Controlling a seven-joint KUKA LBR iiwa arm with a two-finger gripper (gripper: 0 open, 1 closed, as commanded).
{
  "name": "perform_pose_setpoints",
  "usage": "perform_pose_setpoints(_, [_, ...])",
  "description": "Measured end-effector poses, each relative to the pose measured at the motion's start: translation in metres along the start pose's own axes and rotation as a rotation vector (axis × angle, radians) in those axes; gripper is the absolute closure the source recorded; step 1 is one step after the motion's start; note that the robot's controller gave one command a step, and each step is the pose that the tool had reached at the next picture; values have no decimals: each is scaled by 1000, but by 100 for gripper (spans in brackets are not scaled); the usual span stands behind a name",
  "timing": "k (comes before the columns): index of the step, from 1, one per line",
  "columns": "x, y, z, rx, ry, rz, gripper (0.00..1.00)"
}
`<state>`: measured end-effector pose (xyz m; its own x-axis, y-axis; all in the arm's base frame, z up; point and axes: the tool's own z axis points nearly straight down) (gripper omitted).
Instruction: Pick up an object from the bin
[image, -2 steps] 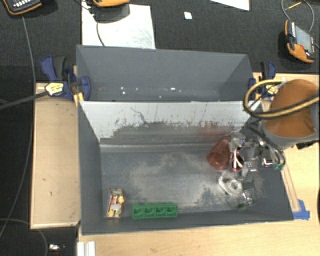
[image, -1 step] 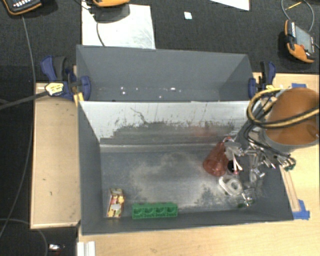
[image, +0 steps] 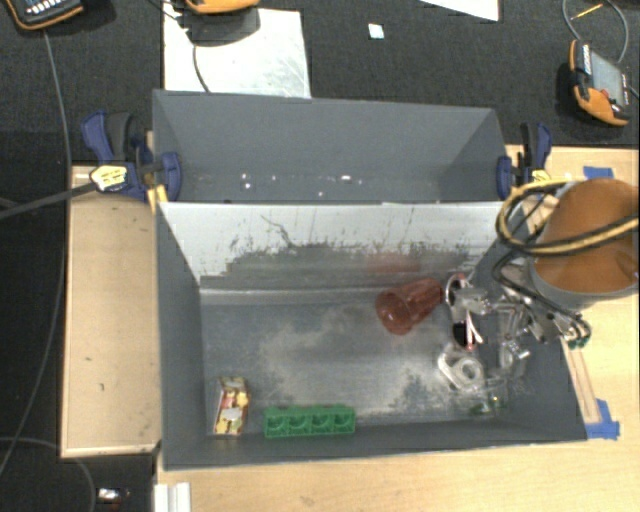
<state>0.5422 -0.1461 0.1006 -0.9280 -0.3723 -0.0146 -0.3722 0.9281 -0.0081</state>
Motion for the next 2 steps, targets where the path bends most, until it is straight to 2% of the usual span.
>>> perform_pose_setpoints(1, [3,2,16,5,-6,-100,0])
perform_pose_setpoints(2, [15,5,25,3,-10,-115,0])
